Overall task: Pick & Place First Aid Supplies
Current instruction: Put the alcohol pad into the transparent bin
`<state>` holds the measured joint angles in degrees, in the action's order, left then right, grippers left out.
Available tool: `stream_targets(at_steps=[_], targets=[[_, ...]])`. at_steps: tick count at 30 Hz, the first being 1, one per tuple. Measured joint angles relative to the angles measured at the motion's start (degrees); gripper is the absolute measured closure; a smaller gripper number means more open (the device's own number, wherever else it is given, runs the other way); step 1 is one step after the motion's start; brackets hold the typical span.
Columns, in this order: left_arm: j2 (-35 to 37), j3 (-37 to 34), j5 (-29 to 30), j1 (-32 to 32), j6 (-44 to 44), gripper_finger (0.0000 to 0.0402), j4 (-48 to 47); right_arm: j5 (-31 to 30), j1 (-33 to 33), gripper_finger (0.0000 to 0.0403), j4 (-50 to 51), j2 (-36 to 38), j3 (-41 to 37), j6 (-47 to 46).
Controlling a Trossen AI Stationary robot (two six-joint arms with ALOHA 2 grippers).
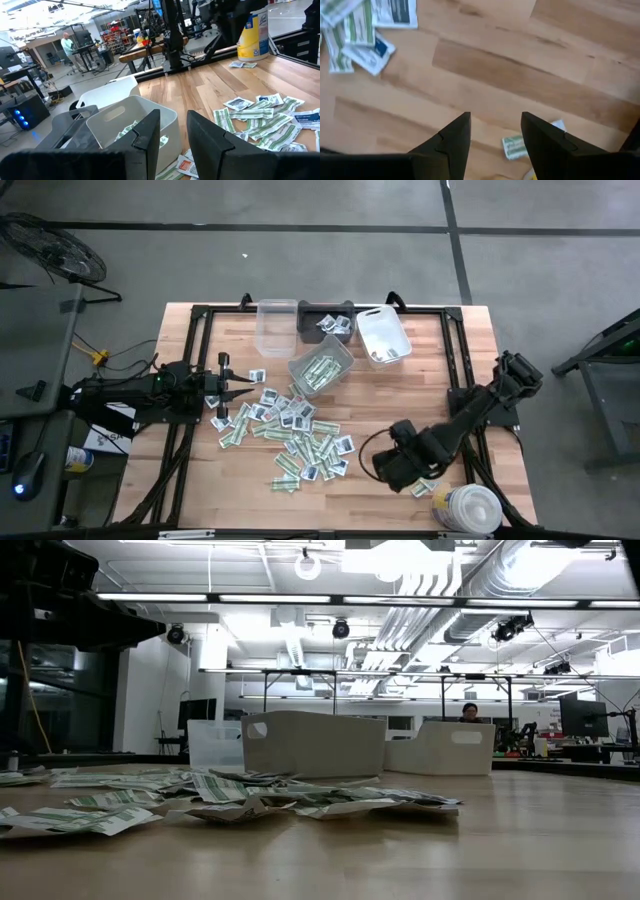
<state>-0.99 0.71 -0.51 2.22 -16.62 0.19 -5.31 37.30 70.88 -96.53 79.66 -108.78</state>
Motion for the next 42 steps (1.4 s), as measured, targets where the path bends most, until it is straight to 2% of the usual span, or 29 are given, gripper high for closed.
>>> stream_targets(at_steps=[5, 11, 18, 22, 30, 42], targets=[[0.02, 0.00, 0.00, 0.02, -0.02, 0.0305, -0.01, 3.46, 2.26, 0.0235, -1.24, -0.82, 0.02, -2.26], [0.02, 0.00, 0.00, 0.02, 0.00, 0.0305, -0.01, 12.41, 4.30, 0.0235, -3.06, -3.97, 0.02, -8.09], [0.00, 0.00, 0.00, 0.02, -0.01, 0.0305, -0.01, 17.14, 4.82, 0.0235, 0.05, -6.05, -0.11, -12.11], [0.02, 0.00, 0.00, 0.00, 0.00, 0.0305, -0.01, 20.24, 4.36, 0.0235, -1.97, -5.94, -3.53, -14.81], [0.02, 0.00, 0.00, 0.00, 0.00, 0.0305, -0.01, 24.44, 2.77, 0.0235, -15.29, -5.92, -12.96, -17.37], [0.01, 0.00, 0.00, 0.00, -0.01, 0.0305, -0.01, 26.37, 1.39, 0.0235, -18.48, -1.65, -21.36, -18.69]])
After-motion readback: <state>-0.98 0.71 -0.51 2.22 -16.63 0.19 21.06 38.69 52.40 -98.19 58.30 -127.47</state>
